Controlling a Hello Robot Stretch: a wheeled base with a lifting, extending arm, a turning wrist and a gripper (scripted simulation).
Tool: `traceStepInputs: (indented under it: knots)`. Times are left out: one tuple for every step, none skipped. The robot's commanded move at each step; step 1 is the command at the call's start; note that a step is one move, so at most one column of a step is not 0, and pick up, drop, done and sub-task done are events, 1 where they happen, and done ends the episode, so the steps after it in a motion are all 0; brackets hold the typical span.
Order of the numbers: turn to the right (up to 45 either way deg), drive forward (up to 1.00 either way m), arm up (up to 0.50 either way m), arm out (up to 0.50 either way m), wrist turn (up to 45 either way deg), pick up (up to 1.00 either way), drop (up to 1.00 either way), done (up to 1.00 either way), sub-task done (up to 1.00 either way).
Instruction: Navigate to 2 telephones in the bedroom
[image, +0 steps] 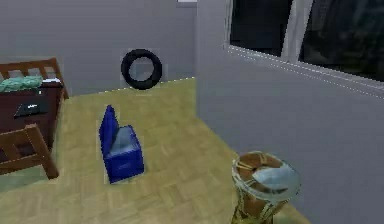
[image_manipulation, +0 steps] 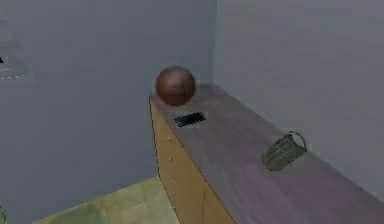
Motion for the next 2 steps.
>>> traceStepInputs:
  knots:
    - [-45.0,0.0,0.0,0.0,0.0,0.0,0.0,0.0,0.0]
    - [-6.0,0.0,0.0,0.0,0.0,0.0,0.0,0.0,0.0]
